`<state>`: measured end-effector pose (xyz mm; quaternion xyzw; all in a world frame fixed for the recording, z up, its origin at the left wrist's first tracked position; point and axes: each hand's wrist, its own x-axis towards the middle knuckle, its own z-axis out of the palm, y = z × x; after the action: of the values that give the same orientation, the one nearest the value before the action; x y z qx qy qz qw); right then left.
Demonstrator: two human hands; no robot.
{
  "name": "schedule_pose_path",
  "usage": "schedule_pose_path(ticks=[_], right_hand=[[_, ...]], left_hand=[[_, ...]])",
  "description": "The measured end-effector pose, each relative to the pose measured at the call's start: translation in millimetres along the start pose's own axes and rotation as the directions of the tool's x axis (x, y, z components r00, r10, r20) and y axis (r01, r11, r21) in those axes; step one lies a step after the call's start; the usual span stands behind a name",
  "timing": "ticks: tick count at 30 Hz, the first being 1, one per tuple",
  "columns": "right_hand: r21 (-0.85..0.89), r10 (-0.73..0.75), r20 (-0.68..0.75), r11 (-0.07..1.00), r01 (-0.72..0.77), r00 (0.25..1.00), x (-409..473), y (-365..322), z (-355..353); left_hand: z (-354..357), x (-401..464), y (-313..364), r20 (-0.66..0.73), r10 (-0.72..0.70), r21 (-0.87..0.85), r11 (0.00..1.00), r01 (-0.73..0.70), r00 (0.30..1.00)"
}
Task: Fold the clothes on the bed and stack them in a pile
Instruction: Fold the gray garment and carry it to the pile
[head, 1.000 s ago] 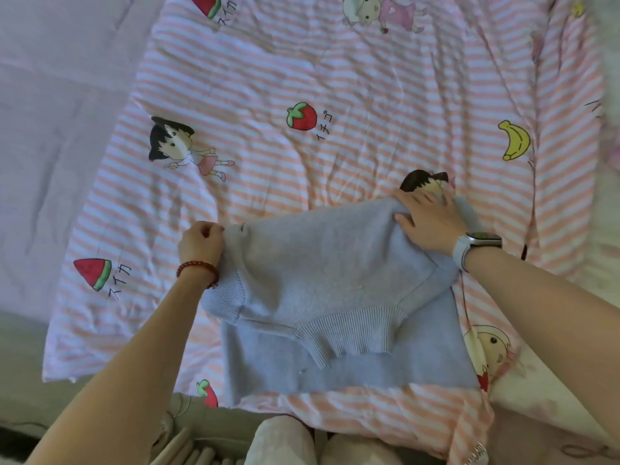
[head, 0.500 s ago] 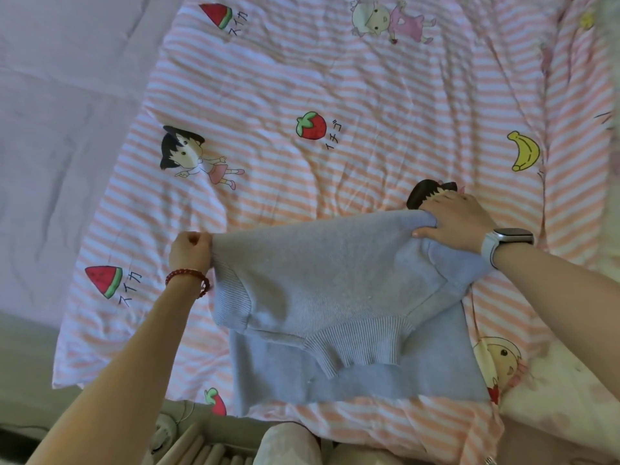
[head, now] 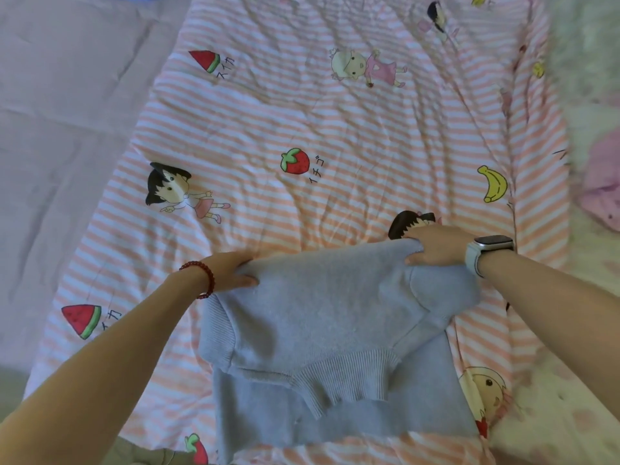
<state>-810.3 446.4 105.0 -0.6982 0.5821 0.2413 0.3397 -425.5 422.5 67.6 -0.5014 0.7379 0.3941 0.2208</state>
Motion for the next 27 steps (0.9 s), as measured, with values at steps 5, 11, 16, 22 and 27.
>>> schedule_pose_path(ticks=[5, 11, 16, 22, 27], right_hand=[[-0.015, 0.014, -0.029, 1.0, -0.015, 0.999, -8, 1, -8], [-0.028, 0.11, -0.334, 0.991, -0.127, 0.936, -20, 4, -62], [-0.076, 0.036, -0.698, 0.989, -0.124, 0.715, -35, 1, -72], [-0.174, -0.054, -0.648, 0.982, -0.079, 0.76, -76, -5, 18], [-0.233, 0.048, -0.363, 0.962, -0.14, 0.931, -91, -15, 91]], left_hand=[[-15, -7, 4, -0.042, 0.022, -0.027, 0.999, -0.023, 0.999], [-90, -7, 35, -0.38, 0.02, 0.081, 0.997, 0.012, 0.925], [-114, -20, 56, -0.728, 0.08, 0.194, 0.977, 0.092, 0.681], [-23, -70, 53, -0.674, 0.308, 0.395, 0.918, -0.024, 0.672], [52, -85, 46, -0.334, 0.156, 0.369, 0.929, -0.023, 0.929]])
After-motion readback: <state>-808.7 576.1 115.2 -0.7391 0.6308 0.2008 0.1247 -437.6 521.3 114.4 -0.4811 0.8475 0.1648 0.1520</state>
